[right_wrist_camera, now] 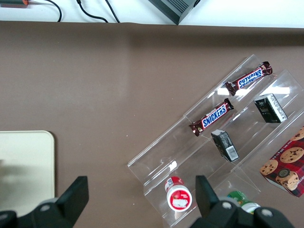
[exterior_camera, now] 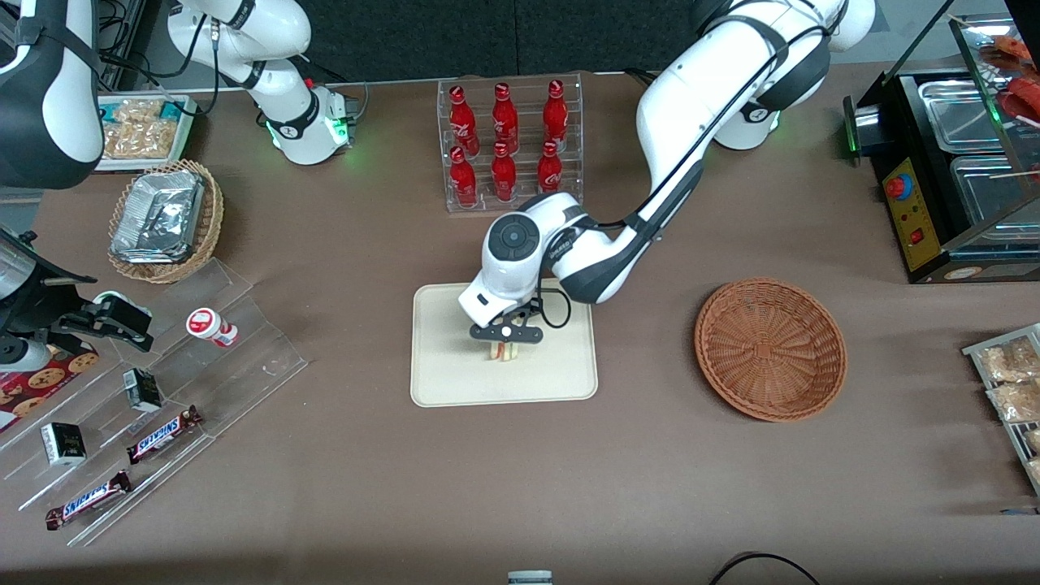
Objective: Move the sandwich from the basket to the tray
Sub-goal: 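Lower the sandwich onto the tray and open the left gripper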
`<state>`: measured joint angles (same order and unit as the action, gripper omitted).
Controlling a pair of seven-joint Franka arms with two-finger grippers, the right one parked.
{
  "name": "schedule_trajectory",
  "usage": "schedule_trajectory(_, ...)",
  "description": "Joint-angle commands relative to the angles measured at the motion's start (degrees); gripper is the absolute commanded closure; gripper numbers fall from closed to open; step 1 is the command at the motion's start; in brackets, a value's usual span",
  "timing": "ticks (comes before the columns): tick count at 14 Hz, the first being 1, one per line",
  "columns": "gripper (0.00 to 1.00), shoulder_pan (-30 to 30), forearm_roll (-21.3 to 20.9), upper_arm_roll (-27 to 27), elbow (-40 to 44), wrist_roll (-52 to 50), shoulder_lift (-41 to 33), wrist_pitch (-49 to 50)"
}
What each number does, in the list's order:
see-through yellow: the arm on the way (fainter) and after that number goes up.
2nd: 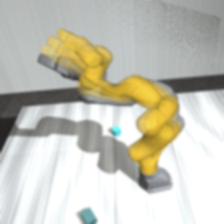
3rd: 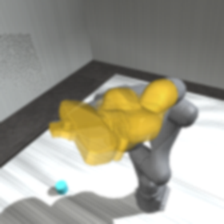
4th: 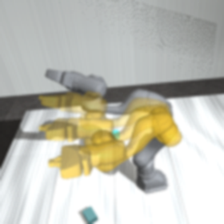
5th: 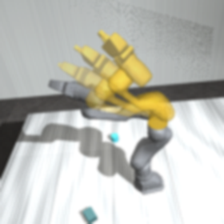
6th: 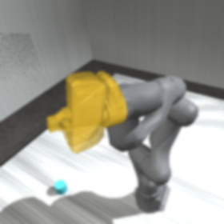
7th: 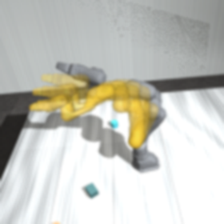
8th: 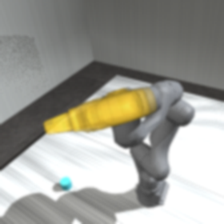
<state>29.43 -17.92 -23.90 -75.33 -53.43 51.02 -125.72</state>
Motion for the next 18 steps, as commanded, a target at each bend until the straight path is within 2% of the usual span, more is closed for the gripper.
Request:
schedule_trajectory(1,0.94,1.94,-4.3,0.35,3.88,-4.05,2.59,0.65)
schedule_trajectory(4,0.93,2.3,-5.1,1.05,5.36,-3.88,3.82,0.56)
schedule_trajectory(6,0.8,2.39,-5.19,1.14,5.72,-3.61,4.53,0.56)
schedule_trajectory(7,0.66,2.39,-6.06,1.14,5.81,-3.53,4.88,0.56)
schedule_trajectory(9,0.0,2.3,-6.69,1.05,5.81,-3.61,4.53,0.65)
schedule_trajectory(14,0.0,0.11,-5.72,0.88,5.73,-1.17,-3.18,7.39)
schedule_trajectory(15,0.0,-1.55,-4.33,0.53,5.73,1.72,-5.03,9.85)
schedule_trajectory(17,0.0,-5.76,2.42,0.61,4.59,7.35,-9.95,14.08)
schedule_trajectory(18,0.0,-8.13,4.28,0.61,0.32,10.16,-13.89,14.79)
